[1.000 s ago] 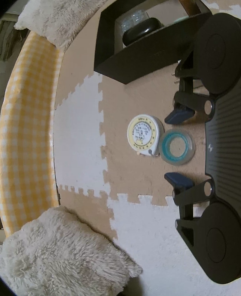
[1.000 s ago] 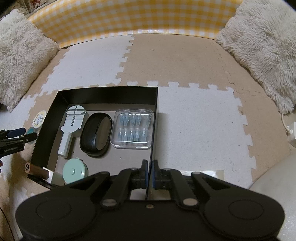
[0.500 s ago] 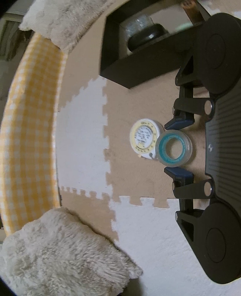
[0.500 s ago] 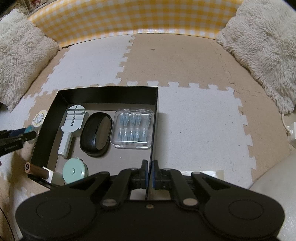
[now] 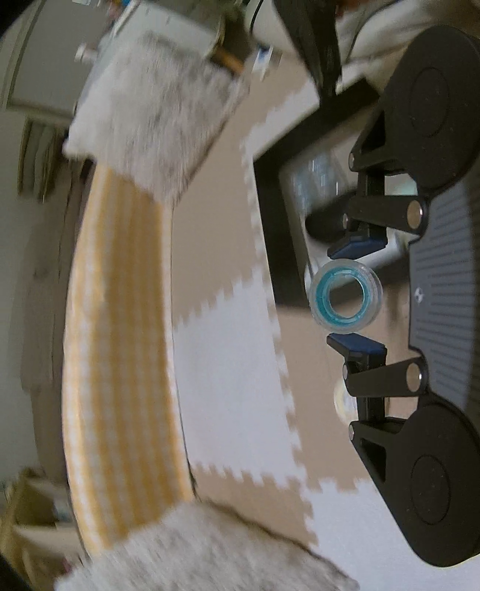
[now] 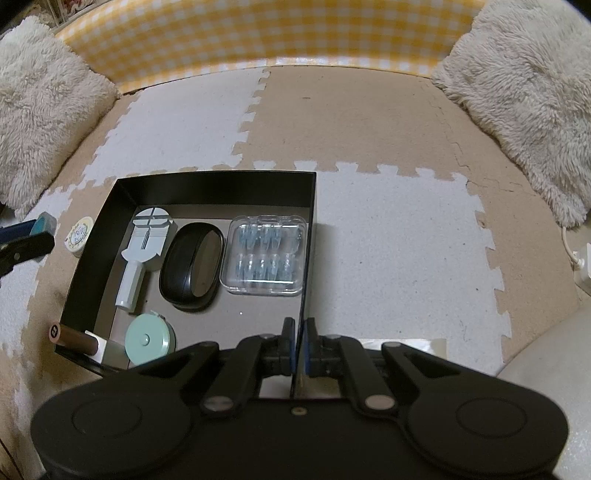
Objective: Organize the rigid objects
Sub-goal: 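Carry the teal tape roll into the black box and release it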
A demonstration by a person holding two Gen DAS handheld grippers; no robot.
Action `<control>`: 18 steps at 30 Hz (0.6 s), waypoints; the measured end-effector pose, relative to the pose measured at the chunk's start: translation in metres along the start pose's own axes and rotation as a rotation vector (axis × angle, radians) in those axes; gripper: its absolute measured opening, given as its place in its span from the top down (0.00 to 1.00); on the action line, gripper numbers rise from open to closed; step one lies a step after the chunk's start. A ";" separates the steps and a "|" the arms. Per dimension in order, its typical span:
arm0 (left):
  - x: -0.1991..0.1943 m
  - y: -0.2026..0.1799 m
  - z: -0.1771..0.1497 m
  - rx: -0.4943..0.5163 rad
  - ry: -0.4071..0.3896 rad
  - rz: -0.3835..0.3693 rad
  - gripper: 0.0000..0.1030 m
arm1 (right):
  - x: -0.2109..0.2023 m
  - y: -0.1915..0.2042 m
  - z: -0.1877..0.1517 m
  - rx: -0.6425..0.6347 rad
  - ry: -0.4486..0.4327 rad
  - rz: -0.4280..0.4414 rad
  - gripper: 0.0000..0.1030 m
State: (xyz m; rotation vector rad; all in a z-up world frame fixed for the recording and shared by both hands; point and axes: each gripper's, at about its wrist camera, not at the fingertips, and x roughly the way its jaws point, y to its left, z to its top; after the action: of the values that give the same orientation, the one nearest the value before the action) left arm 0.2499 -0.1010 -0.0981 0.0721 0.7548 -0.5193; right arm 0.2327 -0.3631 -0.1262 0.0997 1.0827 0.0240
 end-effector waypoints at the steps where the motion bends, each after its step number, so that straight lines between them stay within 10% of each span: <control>1: -0.001 -0.010 0.001 0.018 0.004 -0.021 0.57 | 0.000 0.000 0.000 0.000 0.000 0.000 0.96; 18: 0.029 -0.103 -0.028 0.190 0.080 -0.192 0.57 | 0.000 -0.001 0.000 -0.002 0.005 0.000 0.96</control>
State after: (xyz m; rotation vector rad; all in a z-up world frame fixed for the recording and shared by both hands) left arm 0.2005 -0.1963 -0.1257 0.1993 0.7927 -0.7744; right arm 0.2328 -0.3642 -0.1260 0.0978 1.0880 0.0256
